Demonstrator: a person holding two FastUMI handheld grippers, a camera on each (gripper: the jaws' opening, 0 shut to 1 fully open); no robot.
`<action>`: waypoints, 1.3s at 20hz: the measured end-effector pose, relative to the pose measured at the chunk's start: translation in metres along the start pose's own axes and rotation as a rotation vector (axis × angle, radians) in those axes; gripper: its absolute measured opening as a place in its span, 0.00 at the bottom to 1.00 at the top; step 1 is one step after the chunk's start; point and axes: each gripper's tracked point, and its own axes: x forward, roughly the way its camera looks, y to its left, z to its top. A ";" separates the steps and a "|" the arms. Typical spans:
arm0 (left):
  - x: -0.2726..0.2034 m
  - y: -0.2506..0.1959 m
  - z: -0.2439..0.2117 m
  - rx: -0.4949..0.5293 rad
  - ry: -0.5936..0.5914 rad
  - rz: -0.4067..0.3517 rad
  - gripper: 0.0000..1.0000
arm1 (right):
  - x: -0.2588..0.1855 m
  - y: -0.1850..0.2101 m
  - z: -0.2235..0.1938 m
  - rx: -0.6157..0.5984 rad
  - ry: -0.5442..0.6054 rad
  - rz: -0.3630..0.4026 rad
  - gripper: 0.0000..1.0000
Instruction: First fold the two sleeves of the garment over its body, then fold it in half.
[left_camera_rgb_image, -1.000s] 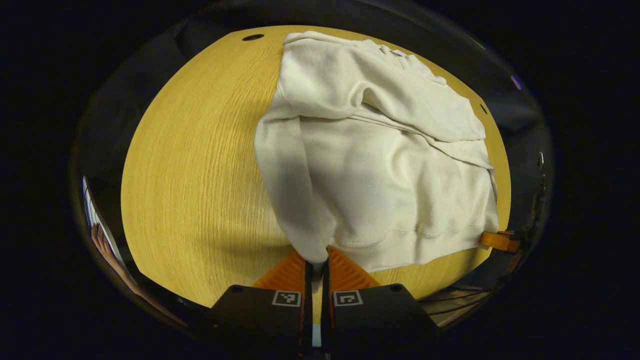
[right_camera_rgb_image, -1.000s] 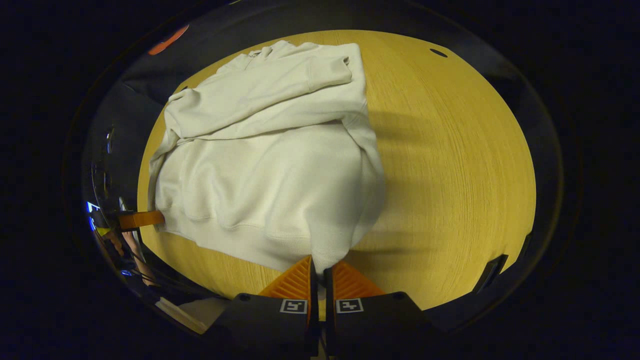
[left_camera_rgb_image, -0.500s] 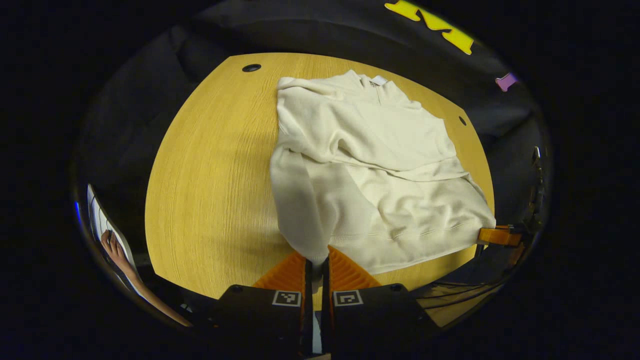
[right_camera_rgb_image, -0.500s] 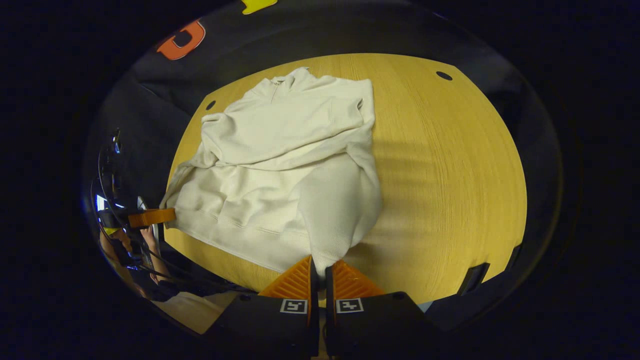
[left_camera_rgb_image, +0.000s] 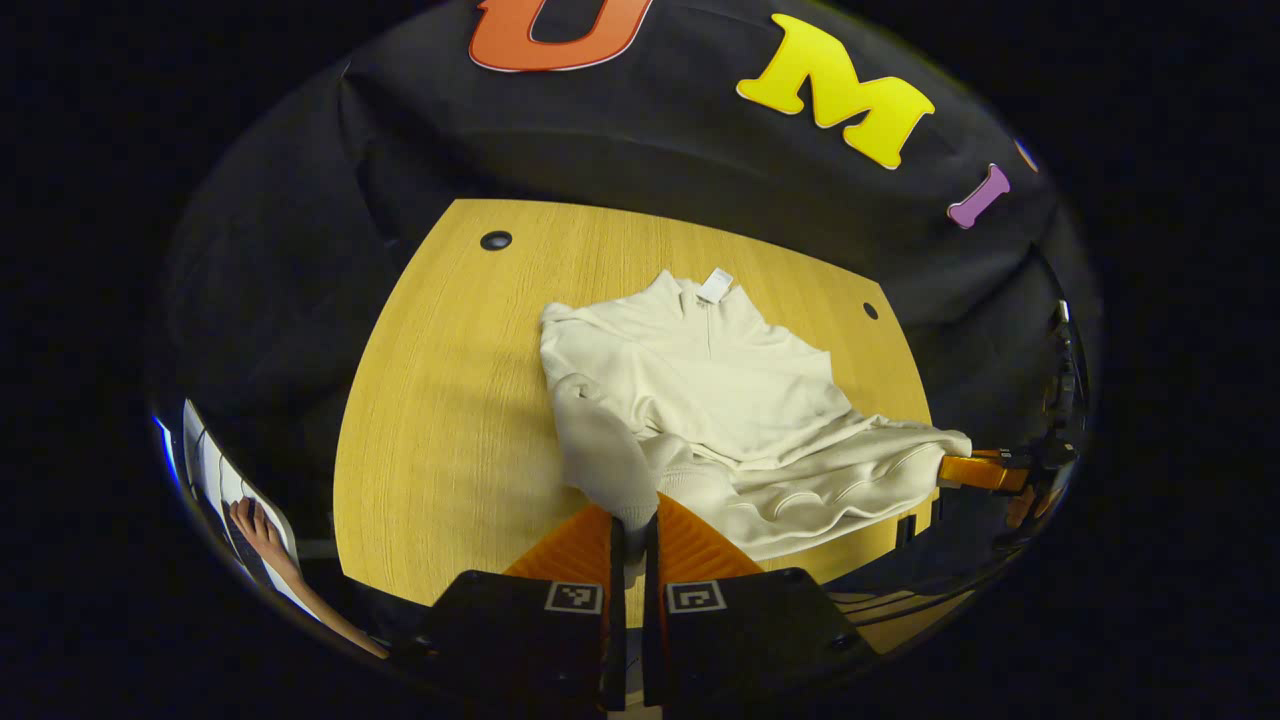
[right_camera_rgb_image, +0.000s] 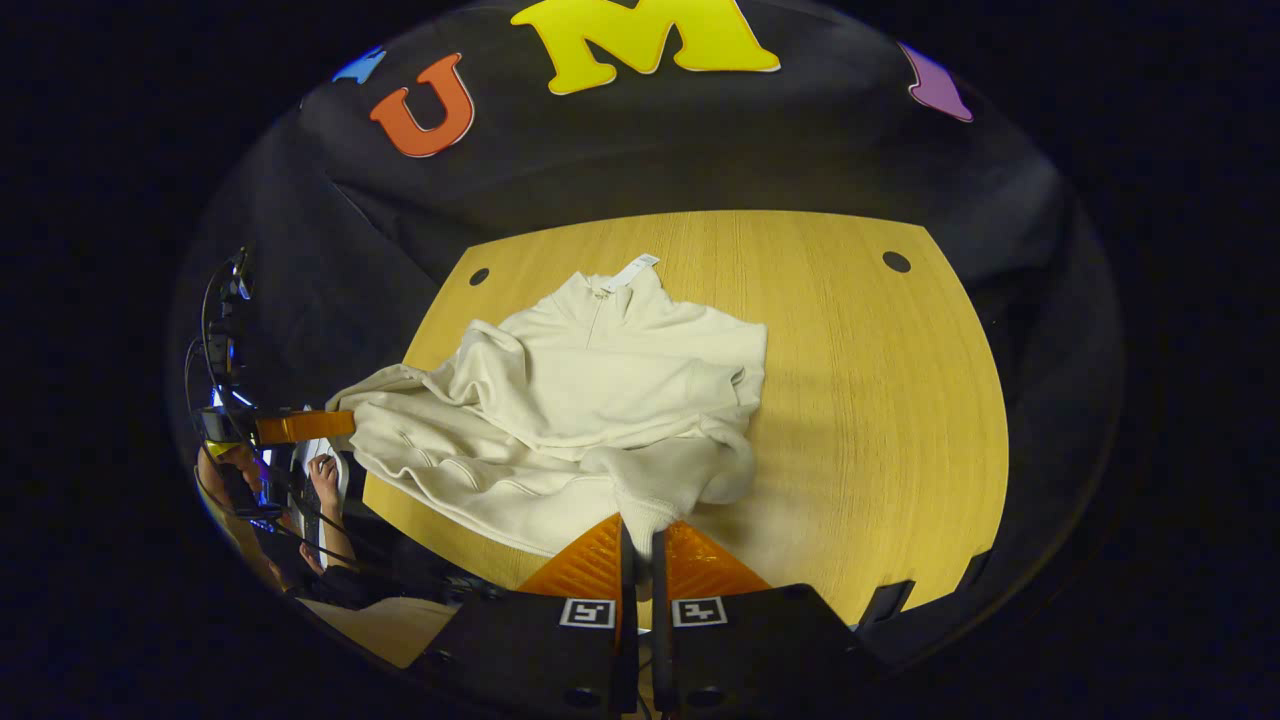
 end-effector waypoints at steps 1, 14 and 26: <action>0.003 0.002 0.008 0.002 -0.018 -0.001 0.10 | -0.001 -0.001 0.011 0.003 -0.013 0.004 0.06; 0.139 0.029 0.098 -0.137 0.031 0.045 0.09 | 0.121 -0.034 0.125 0.127 0.015 -0.030 0.06; 0.256 0.041 0.114 -0.134 0.196 0.084 0.09 | 0.236 -0.066 0.151 0.234 0.147 -0.125 0.06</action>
